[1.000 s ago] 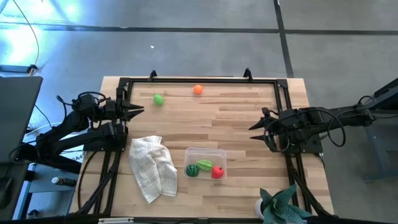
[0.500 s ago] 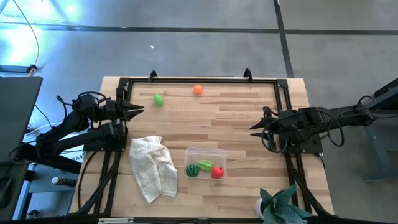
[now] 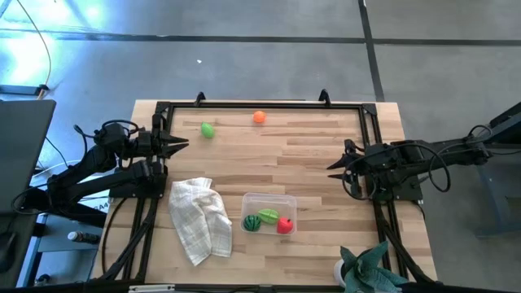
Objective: Pick and placing Produce into tupperware
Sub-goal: Put the green melon into the transparent bin
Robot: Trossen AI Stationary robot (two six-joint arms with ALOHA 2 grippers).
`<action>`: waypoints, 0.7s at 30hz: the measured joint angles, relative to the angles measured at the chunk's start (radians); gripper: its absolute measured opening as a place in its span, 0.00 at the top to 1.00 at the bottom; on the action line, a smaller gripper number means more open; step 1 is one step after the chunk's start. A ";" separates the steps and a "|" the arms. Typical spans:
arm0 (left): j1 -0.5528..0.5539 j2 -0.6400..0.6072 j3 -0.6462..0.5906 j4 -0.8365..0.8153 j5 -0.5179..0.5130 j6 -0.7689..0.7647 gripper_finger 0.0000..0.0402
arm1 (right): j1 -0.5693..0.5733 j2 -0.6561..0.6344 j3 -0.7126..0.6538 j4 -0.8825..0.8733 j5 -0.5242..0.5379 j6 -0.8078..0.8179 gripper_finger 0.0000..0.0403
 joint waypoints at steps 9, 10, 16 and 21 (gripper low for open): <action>0.000 0.000 0.000 0.001 -0.025 0.003 0.91 | 0.000 0.000 0.000 0.000 0.000 0.000 0.74; 0.000 0.000 0.000 0.003 -0.051 0.012 0.91 | 0.000 0.000 0.000 0.000 0.000 0.000 0.74; 0.000 0.000 0.000 0.072 -0.180 -0.021 0.91 | 0.000 0.000 0.000 0.000 0.000 0.000 0.74; 0.000 0.000 0.000 0.109 -0.220 -0.031 0.91 | 0.000 0.000 0.000 0.000 -0.001 0.000 0.74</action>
